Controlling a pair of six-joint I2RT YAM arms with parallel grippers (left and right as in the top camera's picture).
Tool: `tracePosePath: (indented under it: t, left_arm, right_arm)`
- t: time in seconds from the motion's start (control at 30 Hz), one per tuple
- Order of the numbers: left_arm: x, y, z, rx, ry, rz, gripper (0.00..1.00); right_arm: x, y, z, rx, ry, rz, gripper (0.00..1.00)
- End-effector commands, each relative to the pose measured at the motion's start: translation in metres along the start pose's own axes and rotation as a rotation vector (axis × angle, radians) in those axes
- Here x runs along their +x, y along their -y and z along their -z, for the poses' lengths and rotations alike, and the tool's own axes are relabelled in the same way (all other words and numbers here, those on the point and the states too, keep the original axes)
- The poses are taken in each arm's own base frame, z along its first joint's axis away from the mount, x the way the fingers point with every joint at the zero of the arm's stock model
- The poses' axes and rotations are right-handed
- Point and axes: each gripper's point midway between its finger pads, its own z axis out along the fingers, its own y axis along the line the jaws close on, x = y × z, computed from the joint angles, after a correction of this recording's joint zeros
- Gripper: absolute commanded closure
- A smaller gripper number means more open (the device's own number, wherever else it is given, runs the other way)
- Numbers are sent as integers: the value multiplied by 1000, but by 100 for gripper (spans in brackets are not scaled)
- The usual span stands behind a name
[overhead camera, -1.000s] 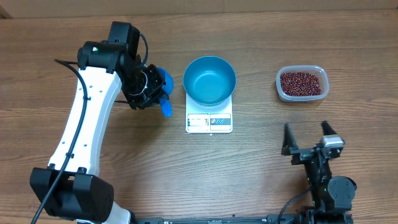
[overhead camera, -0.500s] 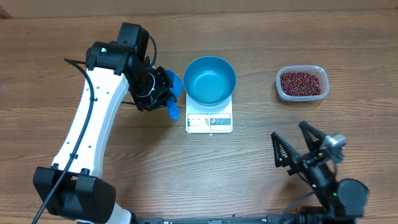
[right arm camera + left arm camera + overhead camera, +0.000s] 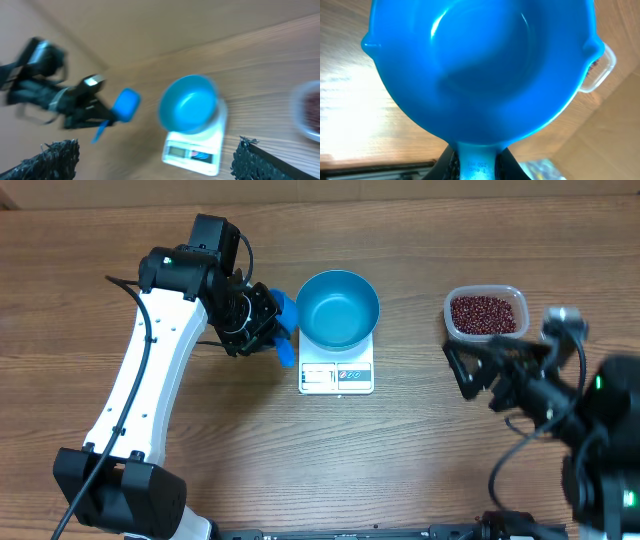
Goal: Scoop item into bowl and weigh 150g on scale
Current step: 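Move the right gripper to the scoop handle beside the left gripper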
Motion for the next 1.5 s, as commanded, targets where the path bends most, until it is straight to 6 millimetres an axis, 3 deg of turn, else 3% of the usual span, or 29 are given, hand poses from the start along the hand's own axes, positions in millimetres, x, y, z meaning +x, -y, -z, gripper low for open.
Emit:
tracePosePath:
  t: [0.0,0.1,0.2,0.37,0.57,0.73,0.97,1.23,1.47]
  left_arm:
    - [14,21,1,92,-82,72,96]
    - [20,33,2,147,-119,66,96]
    - [24,41,0,167,-131,64,96]
    - [30,63,-7,207,-110,-9,96]
    - [28,58,-16,135,-56,164,96]
    - [31,59,-19,123,-52,194,96]
    - [39,61,-26,95,-37,205,96]
    - [41,66,-28,105,-33,212,96]
    - [39,68,-28,111,-23,207,95]
  right_arm:
    - [3,-45,-10,-329,-133,1,0]
    - [9,-55,-19,-483,-225,-43,3]
    - [20,-44,-39,-473,-301,-117,31]
    - [54,-23,-81,-252,-434,-287,33]
    - [75,-30,-105,-65,-431,-309,33]
    - [78,-45,-119,14,-365,-331,35]
    - [76,-70,-131,16,-279,-340,49]
    - [90,-66,-147,97,-266,-361,52]
    - [93,-63,-160,111,-265,-402,68]
